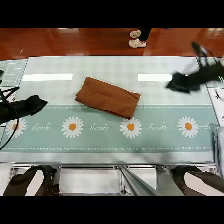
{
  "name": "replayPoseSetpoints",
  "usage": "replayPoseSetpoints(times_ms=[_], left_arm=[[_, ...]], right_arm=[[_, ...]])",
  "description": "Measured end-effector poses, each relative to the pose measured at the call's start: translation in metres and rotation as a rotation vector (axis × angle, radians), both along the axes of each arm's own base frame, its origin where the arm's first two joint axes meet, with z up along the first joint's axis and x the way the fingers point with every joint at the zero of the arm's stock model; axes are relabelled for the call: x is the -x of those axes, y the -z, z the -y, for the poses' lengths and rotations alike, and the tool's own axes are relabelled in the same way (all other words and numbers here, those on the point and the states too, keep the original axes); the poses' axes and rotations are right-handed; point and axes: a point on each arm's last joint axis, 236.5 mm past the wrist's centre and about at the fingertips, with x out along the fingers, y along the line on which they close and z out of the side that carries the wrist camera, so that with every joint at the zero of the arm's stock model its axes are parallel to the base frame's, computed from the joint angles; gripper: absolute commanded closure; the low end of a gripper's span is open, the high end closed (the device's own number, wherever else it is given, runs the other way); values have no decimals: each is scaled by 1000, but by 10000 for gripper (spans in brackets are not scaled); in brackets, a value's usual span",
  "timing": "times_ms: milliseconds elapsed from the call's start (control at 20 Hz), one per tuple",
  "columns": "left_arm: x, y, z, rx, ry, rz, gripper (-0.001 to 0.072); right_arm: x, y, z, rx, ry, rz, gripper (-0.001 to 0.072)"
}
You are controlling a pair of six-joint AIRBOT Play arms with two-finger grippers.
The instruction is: Fold the shirts.
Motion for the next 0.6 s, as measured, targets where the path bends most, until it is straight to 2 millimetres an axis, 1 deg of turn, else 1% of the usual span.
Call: replayPoseSetpoints(times_ms=[50,100,200,250,300,400,450,600], left_arm=[[1,2,3,9,7,-6,681],[3,4,7,12,16,-11,681],[5,7,14,23,35,-20,681],[6,8,17,25,43,-22,681],[7,8,19,26,49,-24,681],[8,9,22,32,57,-26,681],[8,9,23,32,60,-26,681],[9,9,24,32,64,-27,681]], right_arm=[[14,19,6,-34,59,-13,295],[25,37,4,-81,94,-26,295],[38,69,-17,-206,137,-59,295],[40,83,-29,-260,148,-76,295],[39,96,-43,-312,155,-93,295],[32,111,-72,-417,160,-127,296],[28,119,-83,-447,160,-140,296],[15,134,-119,-513,126,-184,296]])
